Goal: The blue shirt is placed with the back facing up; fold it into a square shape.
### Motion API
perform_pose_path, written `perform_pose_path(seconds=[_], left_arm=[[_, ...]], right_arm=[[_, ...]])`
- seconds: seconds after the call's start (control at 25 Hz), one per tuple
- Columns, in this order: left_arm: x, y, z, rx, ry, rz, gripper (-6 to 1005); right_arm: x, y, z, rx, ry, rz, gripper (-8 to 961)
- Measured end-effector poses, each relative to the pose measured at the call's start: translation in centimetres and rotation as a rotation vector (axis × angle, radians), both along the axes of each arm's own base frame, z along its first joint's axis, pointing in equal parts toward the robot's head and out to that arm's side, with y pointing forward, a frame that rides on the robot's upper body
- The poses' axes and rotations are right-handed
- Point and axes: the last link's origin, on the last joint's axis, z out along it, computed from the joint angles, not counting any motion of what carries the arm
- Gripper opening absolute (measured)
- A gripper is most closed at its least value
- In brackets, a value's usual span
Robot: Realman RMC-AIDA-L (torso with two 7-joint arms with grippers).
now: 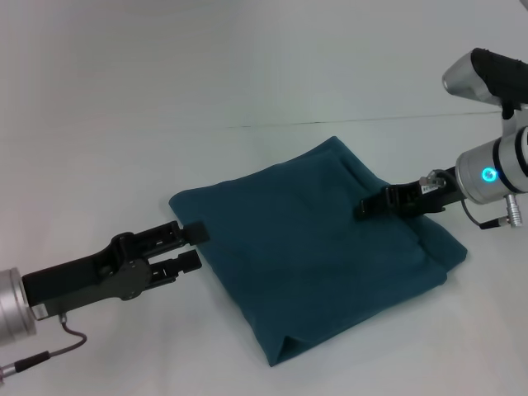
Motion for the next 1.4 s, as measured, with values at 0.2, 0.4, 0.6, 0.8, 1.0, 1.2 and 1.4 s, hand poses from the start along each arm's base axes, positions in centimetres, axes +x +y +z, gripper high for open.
perform_pose_path(seconds=[0.2, 0.4, 0.6, 0.8, 1.0, 1.2, 1.4], left_arm=[[0.1, 0.1, 0.1, 0.007, -0.005, 0.000, 754], [0.1, 0.2, 0.1, 0.014, -0.010, -0.001, 754], [0.2, 0.2, 0.1, 0.015, -0.013, 0.000, 753], [0.1, 0.2, 0.2, 0.018, -0.017, 0.002, 752], [0.1, 0.1, 0.2, 0.018, -0.018, 0.004, 752], [0.1, 0.1, 0.1, 0.017, -0.020, 0.004, 751], [0.3, 0.1, 0.0, 0.016, -0.023, 0.003, 750]], right_arm=[[-0.3, 0.2, -0.3, -0.004, -0.021, 0.019, 660], [-0.4, 0.5, 0.0, -0.002, -0.049, 0.040, 660], [-0.3, 0.4, 0.1, -0.017, -0.075, 0.072, 658], [-0.1, 0.2, 0.0, -0.029, -0.088, 0.076, 654], [-0.2, 0.0, -0.5, -0.048, -0.084, 0.076, 650], [-0.5, -0.2, -1.0, -0.068, -0.087, 0.089, 646], [-0.6, 0.0, -0.9, -0.054, -0.083, 0.080, 642]])
